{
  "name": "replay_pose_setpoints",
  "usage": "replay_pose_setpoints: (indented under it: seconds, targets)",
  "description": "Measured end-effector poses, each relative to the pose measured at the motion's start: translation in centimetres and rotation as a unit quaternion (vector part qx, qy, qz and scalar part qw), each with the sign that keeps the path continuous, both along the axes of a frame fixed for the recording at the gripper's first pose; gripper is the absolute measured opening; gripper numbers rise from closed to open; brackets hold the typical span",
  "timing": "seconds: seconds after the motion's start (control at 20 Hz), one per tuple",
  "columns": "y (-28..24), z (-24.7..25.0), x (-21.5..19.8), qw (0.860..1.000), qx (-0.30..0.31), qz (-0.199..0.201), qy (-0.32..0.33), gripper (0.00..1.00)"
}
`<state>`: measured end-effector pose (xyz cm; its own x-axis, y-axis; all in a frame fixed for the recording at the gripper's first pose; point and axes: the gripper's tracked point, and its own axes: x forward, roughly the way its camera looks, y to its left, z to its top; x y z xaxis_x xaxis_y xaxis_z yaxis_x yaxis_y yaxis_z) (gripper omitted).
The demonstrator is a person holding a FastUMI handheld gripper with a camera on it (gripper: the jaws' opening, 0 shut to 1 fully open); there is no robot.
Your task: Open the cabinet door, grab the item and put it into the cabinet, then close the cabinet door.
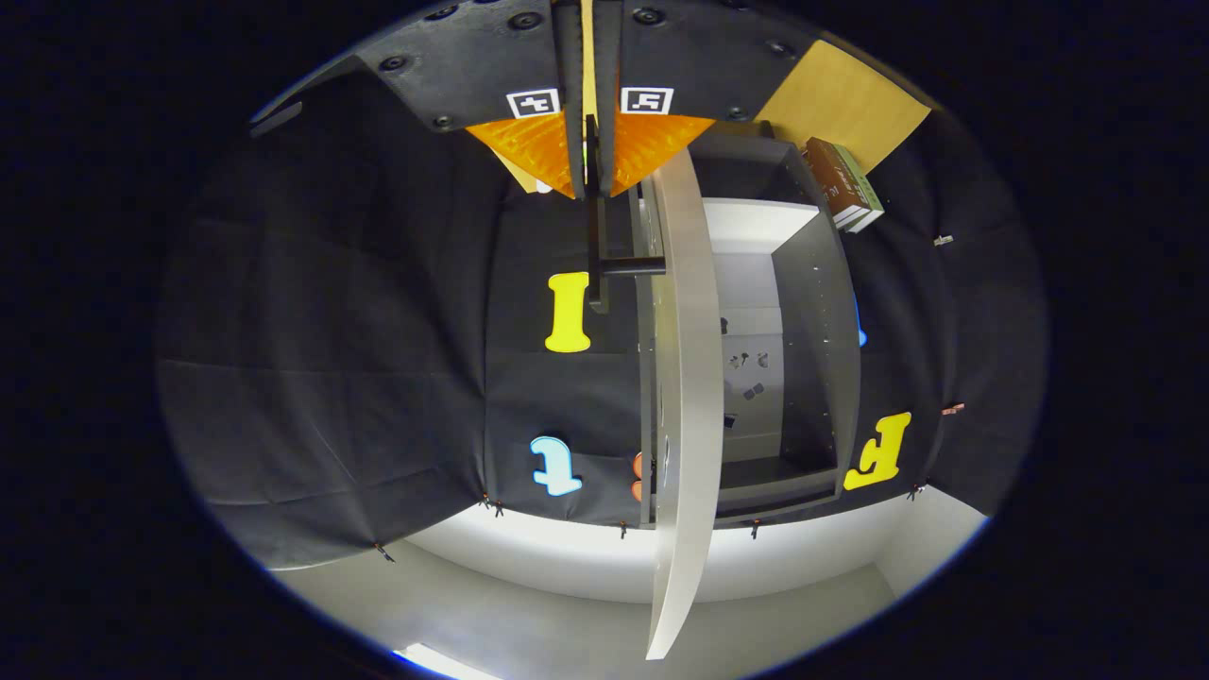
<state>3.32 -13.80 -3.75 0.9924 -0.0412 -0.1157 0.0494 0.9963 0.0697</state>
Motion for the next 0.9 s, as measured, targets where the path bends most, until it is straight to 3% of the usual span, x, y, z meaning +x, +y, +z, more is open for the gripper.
replay_pose_setpoints:
  seconds: [0.15, 0.4, 0.5, 0.55, 0.6, 0.65, 0.75, 0.85, 0.9]
  targets:
    - [0.5, -0.5, 0.0, 1.0, -0.007, 0.008, 0.003, 0.09]
    - [-0.3, -0.4, -0.5, 1.0, -0.012, -0.026, -0.002, 0.08]
    - [-1.1, -0.2, -1.3, 0.999, -0.022, -0.044, -0.01, 0.15]
    - [-1.0, -0.2, -1.9, 0.998, -0.028, -0.045, -0.014, 0.24]
    - [-1.0, 0.1, -3.0, 0.998, -0.035, -0.047, -0.02, 0.25]
    - [-1.0, 0.1, -3.5, 0.998, -0.041, -0.046, -0.025, 0.34]
    - [-1.0, -0.6, -4.9, 0.997, -0.046, -0.05, -0.023, 0.65]
    - [0.1, -2.9, -6.0, 0.999, -0.026, -0.037, 0.023, 0.95]
    - [0.9, -3.8, -6.7, 0.999, -0.011, -0.029, 0.038, 0.96]
